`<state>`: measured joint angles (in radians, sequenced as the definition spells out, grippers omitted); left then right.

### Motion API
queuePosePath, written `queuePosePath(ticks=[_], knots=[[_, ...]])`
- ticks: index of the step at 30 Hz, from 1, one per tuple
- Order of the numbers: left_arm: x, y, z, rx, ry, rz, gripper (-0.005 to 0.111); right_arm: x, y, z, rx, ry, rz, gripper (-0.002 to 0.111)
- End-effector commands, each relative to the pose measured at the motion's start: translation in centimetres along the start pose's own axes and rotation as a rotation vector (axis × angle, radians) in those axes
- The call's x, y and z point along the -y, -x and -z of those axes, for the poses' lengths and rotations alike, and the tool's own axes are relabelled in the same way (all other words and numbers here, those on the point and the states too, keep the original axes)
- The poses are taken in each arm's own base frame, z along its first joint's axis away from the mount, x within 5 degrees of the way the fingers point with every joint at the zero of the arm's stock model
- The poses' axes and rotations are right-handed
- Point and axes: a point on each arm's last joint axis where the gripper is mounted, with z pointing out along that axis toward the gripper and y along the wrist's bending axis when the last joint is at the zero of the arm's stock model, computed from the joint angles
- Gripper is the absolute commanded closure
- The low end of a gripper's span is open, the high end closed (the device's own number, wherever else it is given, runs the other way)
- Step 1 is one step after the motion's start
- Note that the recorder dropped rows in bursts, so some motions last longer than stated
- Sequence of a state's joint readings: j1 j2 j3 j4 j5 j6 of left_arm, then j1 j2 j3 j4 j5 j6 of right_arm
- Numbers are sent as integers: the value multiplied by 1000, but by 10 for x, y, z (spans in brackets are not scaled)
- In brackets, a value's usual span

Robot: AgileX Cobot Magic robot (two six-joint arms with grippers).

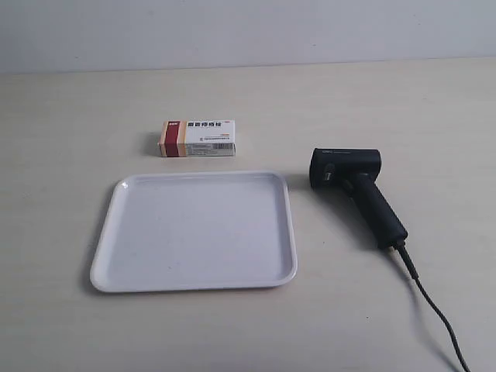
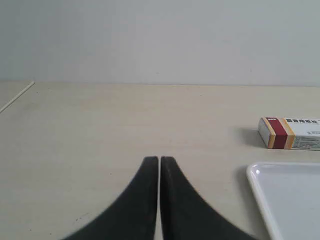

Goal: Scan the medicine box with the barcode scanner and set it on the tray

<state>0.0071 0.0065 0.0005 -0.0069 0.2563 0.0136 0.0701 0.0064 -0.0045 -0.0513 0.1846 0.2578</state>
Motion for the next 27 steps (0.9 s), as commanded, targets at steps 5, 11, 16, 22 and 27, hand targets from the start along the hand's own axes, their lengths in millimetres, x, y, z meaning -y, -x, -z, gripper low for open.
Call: queuePosePath(ticks=[5,11,16,22,27], knots=[[0,1,1,9,2,2,103,1,-1,0,1,-6,1,108],[0,6,1,67,-2,22,103,1,-1,0,1,-6,1,108],[-9,54,19,654,-81,554,103,-2,9,1,119,30,-76,108],[-10,116,-21,521,29,303,107,-5,19,3,215,76,-214,108],[0,129,-127,29,-7,224,107,-5,18,2,212,73,-194,108]])
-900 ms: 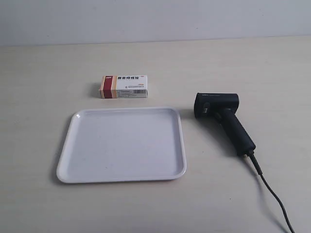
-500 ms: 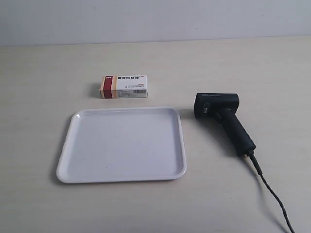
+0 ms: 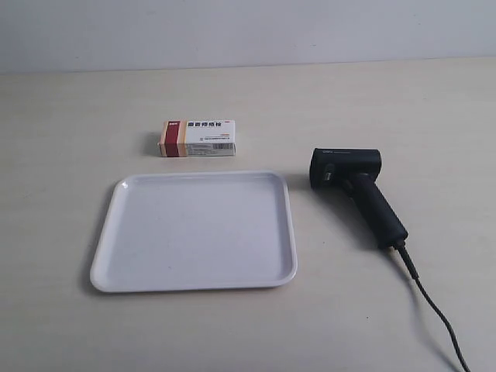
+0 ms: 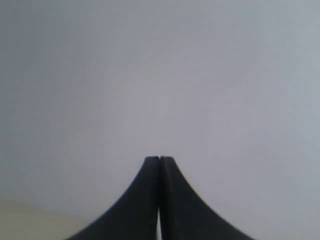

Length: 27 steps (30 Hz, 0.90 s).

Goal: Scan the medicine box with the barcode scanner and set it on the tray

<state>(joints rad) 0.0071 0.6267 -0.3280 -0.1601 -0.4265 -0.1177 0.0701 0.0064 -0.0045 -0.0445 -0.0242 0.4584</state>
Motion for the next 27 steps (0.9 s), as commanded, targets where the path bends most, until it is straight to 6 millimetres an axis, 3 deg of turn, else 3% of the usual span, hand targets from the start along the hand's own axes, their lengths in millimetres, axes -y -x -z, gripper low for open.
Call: queuePosePath(ticks=[1,4,6,7,9,12,15,17,19,23,26,27], knots=[[6,-42,-88,-487,4,-115,107,0,0,0,16,2,13,108],[20,-80,-148,-833,12,-279,107,0,0,0,18,3,13,108],[37,-100,-175,-1036,-40,-437,107,0,0,0,18,3,13,108],[51,-111,-186,-1145,-125,-507,107,0,0,0,18,3,13,108],[83,-126,-204,-1296,-460,-558,107,0,0,0,18,3,13,108],[123,-137,-221,-1240,-1053,-528,107,0,0,0,18,3,13,108],[141,-161,-238,-1118,-1184,-408,107,0,0,0,18,3,13,108],[145,-181,-246,-1092,-1165,-461,101,0,0,0,18,3,13,108],[145,-199,-250,-1097,-1111,-495,88,0,0,0,18,3,24,108],[144,-229,-256,-1091,-1034,-505,37,0,0,0,18,3,32,108],[142,-247,-251,-1080,-1142,-602,7,0,0,0,18,3,33,108],[140,-254,-249,-1082,-1170,-613,1,0,0,0,18,3,33,108]])
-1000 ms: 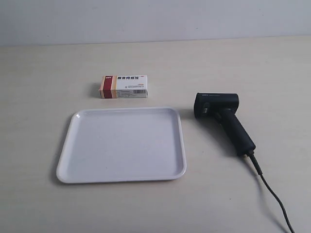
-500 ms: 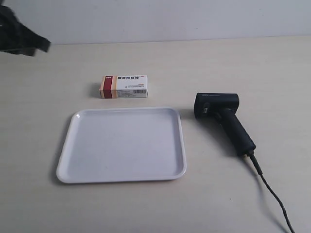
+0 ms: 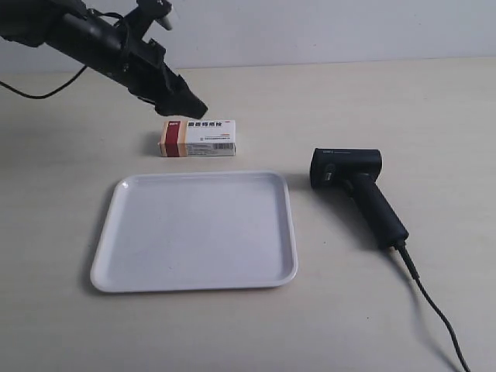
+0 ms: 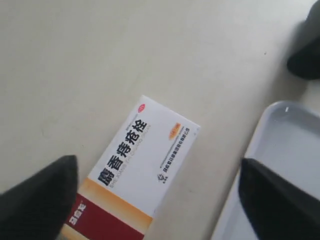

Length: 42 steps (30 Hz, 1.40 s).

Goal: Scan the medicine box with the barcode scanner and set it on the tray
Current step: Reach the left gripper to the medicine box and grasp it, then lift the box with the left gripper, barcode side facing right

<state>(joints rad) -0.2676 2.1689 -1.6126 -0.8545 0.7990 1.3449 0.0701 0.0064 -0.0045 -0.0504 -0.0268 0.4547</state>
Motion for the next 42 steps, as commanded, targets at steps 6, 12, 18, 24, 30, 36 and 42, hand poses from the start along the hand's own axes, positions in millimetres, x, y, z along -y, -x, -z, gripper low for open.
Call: queuePosePath(ticks=[6,12,18,24,30,36,42], knots=[[-10,-34,-50,-55,-7,-209,3,0,0,0,15,2,39,108],[-22,-46,-71,-74,30,-226,3,0,0,0,15,2,42,108],[-23,-47,-76,-71,5,-236,3,0,0,0,15,1,49,108],[-26,-46,-76,-70,28,-260,14,0,0,0,15,1,51,108],[-29,-36,-68,-54,67,-285,87,-1,2,1,39,13,57,108],[-8,-3,-22,-44,-25,-345,104,-2,4,-1,54,22,66,108],[47,22,32,-47,31,-472,104,-5,-2,-33,-178,2,91,108]])
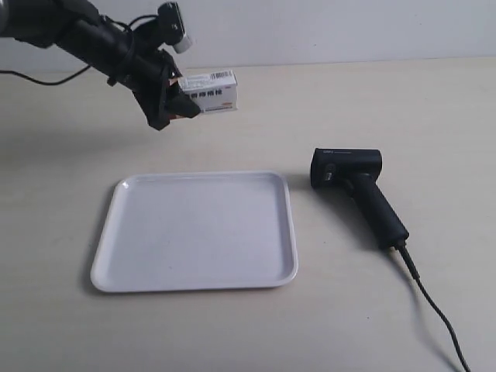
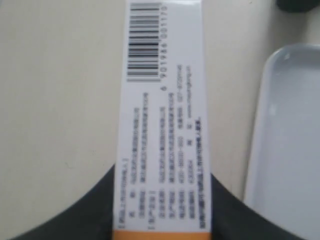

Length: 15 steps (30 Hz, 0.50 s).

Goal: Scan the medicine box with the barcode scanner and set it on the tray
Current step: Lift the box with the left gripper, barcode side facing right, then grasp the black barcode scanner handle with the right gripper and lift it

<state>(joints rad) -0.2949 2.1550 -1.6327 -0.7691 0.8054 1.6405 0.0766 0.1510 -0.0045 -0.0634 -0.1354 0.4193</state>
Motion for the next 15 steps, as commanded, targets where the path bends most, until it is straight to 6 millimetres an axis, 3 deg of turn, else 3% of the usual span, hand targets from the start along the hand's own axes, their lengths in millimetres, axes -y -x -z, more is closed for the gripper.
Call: queuePosePath(ticks=[1,5,7,10,15], knots=[[41,30,36,-21,56,-100,104,-8,1,-31,-203,11,48,108],[87,43,47,-52,271,-202,104,-24,-17,-77,-493,63,102,107],[109,43,49,-58,377,-236,104,-34,-36,-101,-636,80,125,101],[135,37,50,-70,415,-263,104,-44,-63,-131,-792,80,156,80],[148,25,45,-96,375,-254,104,-49,-104,-171,-956,56,222,41]])
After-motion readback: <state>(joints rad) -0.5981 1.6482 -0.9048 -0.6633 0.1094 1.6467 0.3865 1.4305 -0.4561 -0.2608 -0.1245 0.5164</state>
